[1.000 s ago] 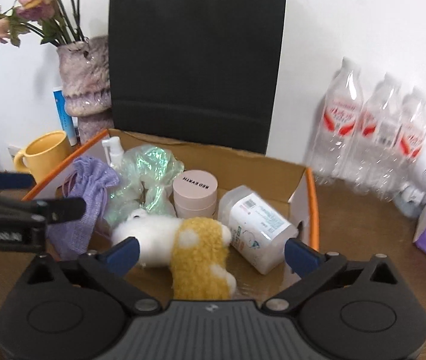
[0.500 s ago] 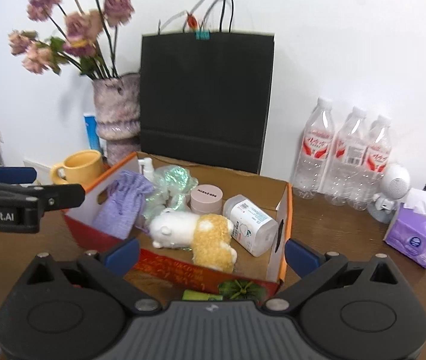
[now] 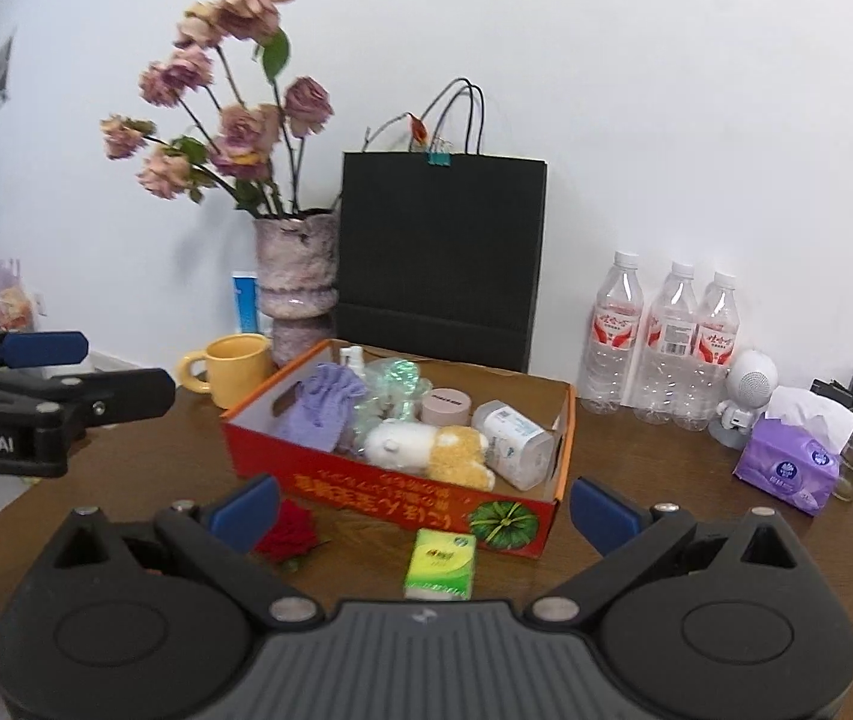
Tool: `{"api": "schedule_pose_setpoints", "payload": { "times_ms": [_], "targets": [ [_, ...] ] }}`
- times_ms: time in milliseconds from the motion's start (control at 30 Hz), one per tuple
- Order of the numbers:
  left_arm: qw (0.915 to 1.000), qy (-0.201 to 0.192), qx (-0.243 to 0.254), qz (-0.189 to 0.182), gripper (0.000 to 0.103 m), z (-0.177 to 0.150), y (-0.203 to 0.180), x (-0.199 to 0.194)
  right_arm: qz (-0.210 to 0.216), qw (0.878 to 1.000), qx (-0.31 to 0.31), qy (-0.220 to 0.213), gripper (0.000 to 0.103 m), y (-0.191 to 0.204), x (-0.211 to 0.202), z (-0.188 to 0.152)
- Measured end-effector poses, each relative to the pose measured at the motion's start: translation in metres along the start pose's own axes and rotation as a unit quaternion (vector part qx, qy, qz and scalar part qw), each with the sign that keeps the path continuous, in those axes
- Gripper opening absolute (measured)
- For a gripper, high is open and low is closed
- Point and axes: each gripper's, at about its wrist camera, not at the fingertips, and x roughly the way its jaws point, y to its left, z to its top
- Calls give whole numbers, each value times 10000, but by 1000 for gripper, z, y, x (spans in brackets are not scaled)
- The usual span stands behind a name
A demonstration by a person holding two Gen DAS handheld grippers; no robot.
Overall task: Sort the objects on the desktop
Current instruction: 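Withdraw both tools from the box back over the table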
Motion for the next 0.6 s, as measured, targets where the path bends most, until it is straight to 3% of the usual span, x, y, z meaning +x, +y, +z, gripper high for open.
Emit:
{"api": "schedule_pose_setpoints", "payload": {
  "times_ms": [200,367,600],
  "targets": [
    [9988,-162,-408,223,103,-22,-5,-37,-39,9998,114,-134,103,2,-26,-19],
    [9956,-275,-881,166,103,-28,-1,-59,105,9995,136,-249,103,2,-36,-29],
    [9926,-438,-1037,460,103,-41,-7,-73,304,9991,153,-265,103,4,-30,-46]
  ]
}}
